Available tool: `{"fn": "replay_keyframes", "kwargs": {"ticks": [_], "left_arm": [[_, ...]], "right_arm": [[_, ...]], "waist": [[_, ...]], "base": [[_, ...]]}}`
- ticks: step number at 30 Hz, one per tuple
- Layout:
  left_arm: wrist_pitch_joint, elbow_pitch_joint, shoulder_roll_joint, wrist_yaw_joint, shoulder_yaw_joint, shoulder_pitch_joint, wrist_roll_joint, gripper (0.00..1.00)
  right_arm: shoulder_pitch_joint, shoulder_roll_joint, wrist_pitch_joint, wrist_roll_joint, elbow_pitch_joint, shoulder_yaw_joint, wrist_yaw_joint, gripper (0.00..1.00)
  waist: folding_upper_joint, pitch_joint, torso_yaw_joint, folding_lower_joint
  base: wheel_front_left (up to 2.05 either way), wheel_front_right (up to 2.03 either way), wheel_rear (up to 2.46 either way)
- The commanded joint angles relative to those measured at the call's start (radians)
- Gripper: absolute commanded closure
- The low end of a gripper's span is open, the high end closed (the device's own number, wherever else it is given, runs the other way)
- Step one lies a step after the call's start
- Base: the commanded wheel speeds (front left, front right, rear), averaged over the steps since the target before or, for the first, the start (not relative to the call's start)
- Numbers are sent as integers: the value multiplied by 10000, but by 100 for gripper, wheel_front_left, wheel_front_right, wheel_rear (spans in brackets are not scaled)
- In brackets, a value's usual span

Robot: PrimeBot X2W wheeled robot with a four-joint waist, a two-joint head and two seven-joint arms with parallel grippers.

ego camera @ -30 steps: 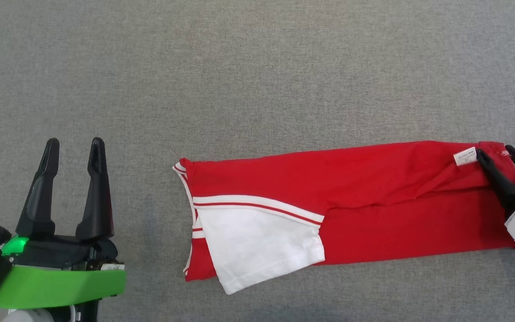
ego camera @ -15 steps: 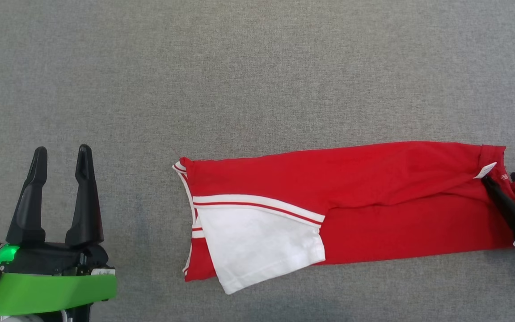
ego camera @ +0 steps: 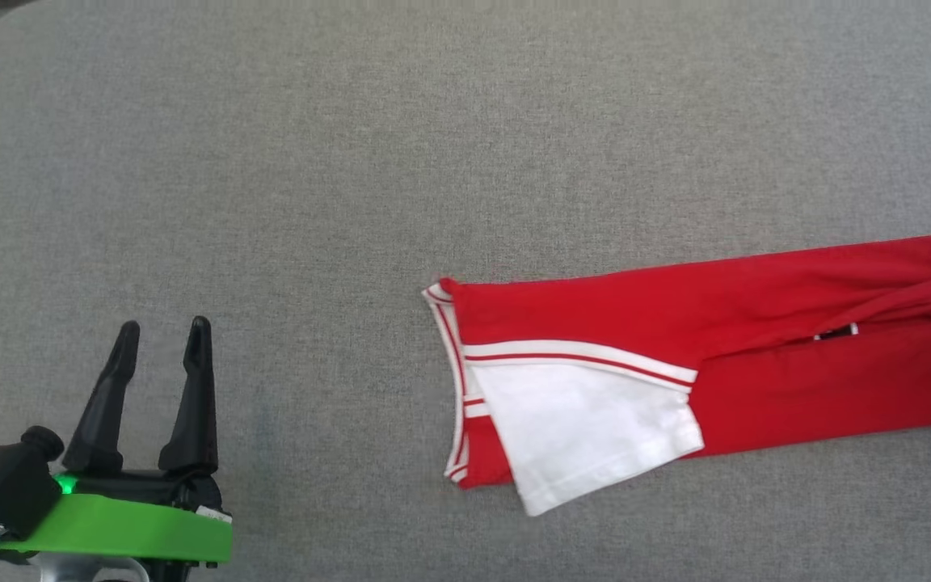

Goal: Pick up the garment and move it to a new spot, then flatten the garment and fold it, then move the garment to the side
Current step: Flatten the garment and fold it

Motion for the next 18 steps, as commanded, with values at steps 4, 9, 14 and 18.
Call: {"fn": "replay_keyframes", "kwargs": {"ticks": [4, 9, 14, 18], "left_arm": [[24, 567, -144, -203, -271, 321, -134, 0], [73, 1460, -322, -476, -772, 451, -69, 0], [43, 2030, -668, -626, -1083, 580, -255, 0], [195, 2325, -818, -787, -1357, 231, -104, 0]], "right_arm": [[223, -217, 133, -30, 537, -1028, -17, 100], [547, 398, 875, 453, 76, -1583, -7, 100], [734, 1610, 1695, 627, -1358, -1104, -7, 100], [430, 2910, 1927, 30, -1706, -412, -7, 100]], "waist": [[0, -856, -11, 0], [0, -1547, 31, 0], [0, -2185, -80, 0], [0, -2449, -73, 0]], "base": [[0, 0, 0], [0, 0, 0], [0, 0, 0], [0, 0, 0]]}}
